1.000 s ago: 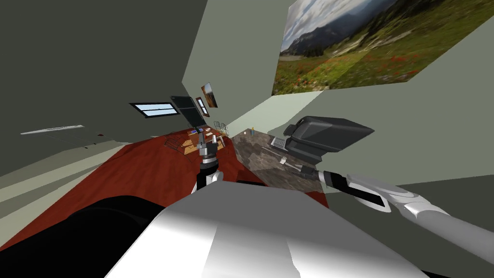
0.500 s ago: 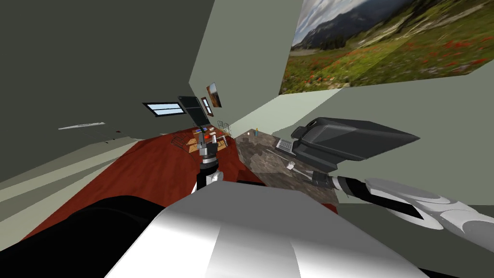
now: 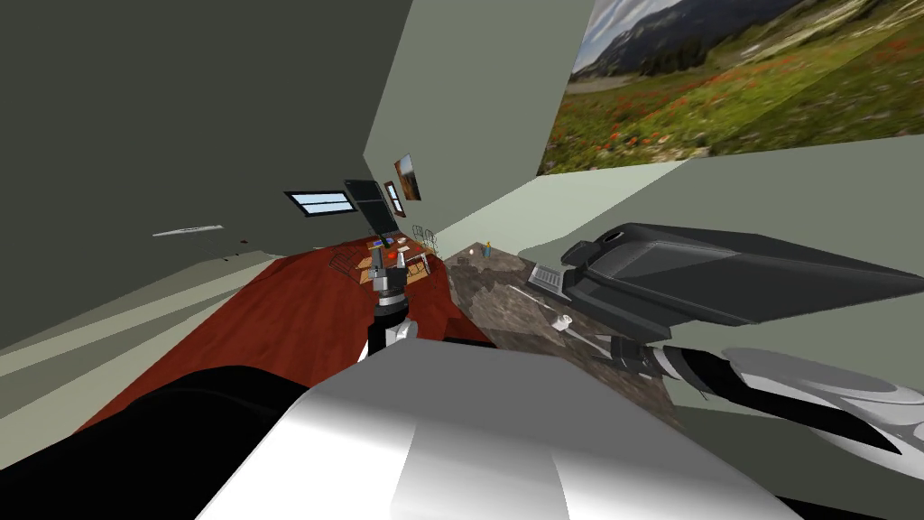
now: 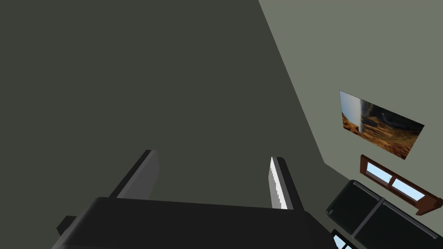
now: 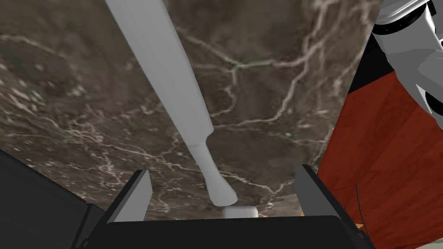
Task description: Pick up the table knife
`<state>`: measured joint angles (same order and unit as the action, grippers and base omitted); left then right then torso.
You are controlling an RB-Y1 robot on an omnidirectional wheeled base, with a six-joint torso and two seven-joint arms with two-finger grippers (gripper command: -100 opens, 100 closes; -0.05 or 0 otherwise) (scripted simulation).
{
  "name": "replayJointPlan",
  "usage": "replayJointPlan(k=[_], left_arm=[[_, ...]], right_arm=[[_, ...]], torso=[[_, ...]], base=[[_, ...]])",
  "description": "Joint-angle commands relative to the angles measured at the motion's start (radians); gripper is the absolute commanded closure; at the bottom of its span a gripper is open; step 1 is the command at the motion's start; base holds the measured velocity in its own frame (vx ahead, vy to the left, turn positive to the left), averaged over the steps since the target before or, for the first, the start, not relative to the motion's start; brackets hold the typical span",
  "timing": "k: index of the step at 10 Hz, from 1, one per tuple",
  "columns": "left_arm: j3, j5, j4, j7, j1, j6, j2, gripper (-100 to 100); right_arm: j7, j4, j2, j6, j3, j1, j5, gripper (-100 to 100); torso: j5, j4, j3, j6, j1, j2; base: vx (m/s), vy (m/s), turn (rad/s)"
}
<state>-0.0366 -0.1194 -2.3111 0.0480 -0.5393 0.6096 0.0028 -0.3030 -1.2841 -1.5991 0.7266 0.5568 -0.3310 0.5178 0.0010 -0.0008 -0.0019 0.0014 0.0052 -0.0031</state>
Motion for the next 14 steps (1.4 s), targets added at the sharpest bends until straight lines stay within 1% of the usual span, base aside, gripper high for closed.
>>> replayJointPlan(k=[1, 2, 3, 4, 5, 6, 7, 8, 10, 11, 12, 14], left_arm=[[0.000, 0.000, 0.000, 0.000, 0.000, 0.000, 0.000, 0], [0.000, 0.000, 0.000, 0.000, 0.000, 0.000, 0.000, 0], [0.000, 0.000, 0.000, 0.000, 0.000, 0.000, 0.000, 0], [0.000, 0.000, 0.000, 0.000, 0.000, 0.000, 0.000, 0], [0.000, 0.000, 0.000, 0.000, 0.000, 0.000, 0.000, 0], [0.000, 0.000, 0.000, 0.000, 0.000, 0.000, 0.000, 0], [0.000, 0.000, 0.000, 0.000, 0.000, 0.000, 0.000, 0], [0.000, 0.000, 0.000, 0.000, 0.000, 0.000, 0.000, 0], [0.000, 0.000, 0.000, 0.000, 0.000, 0.000, 0.000, 0], [0.000, 0.000, 0.000, 0.000, 0.000, 0.000, 0.000, 0], [0.000, 0.000, 0.000, 0.000, 0.000, 0.000, 0.000, 0], [0.000, 0.000, 0.000, 0.000, 0.000, 0.000, 0.000, 0]], right_arm=[[0.010, 0.031, -0.028, 0.012, 0.031, -0.002, 0.020, -100], [0.010, 0.044, -0.044, 0.014, 0.047, -0.013, 0.027, -100], [0.010, 0.044, -0.044, 0.014, 0.047, -0.013, 0.027, -100], [0.011, 0.064, -0.071, 0.017, 0.074, -0.030, 0.039, -100], [0.011, 0.072, -0.081, 0.019, 0.086, -0.037, 0.044, -100], [0.025, 0.058, -0.079, 0.016, 0.078, -0.023, 0.046, -100], [0.025, 0.061, -0.079, 0.017, 0.081, -0.023, 0.048, 0], [0.019, 0.071, -0.051, 0.004, 0.084, -0.026, 0.055, -100], [0.010, 0.088, -0.009, -0.016, 0.091, -0.031, 0.065, -100], [0.017, 0.073, -0.027, -0.014, 0.089, -0.032, 0.061, -100], [0.016, 0.072, -0.026, -0.017, 0.089, -0.033, 0.061, 100], [0.016, 0.071, -0.026, -0.014, 0.090, -0.034, 0.061, 100]], torso=[[0.000, 0.000, 0.000, 0.000, 0.000, 0.000], [0.000, 0.000, 0.000, 0.000, 0.001, 0.000], [0.000, 0.000, 0.000, 0.000, 0.002, -0.001], [0.000, 0.000, 0.000, 0.000, 0.000, 0.001], [0.000, 0.000, 0.000, 0.000, 0.000, 0.001], [0.000, 0.000, 0.000, 0.000, 0.000, 0.000], [0.000, 0.000, 0.001, 0.000, -0.001, 0.002], [-0.001, 0.001, 0.002, 0.000, -0.003, 0.004], [-0.001, 0.001, 0.002, 0.000, -0.004, 0.004], [-0.001, 0.001, 0.002, 0.000, -0.004, 0.003], [-0.002, 0.001, 0.002, 0.000, -0.005, 0.004], [-0.003, 0.001, 0.002, -0.001, -0.007, 0.003]], base=[[0.077, 0.066, 0.107], [0.078, 0.074, 0.100], [0.046, 0.038, 0.023], [0.055, 0.048, 0.114], [0.070, 0.052, 0.113], [0.031, 0.020, 0.013], [0.006, 0.004, -0.002], [0.014, -0.001, 0.066], [0.024, -0.011, 0.083], [0.010, -0.007, 0.006], [0.000, 0.000, 0.000], [0.000, 0.000, 0.000]])
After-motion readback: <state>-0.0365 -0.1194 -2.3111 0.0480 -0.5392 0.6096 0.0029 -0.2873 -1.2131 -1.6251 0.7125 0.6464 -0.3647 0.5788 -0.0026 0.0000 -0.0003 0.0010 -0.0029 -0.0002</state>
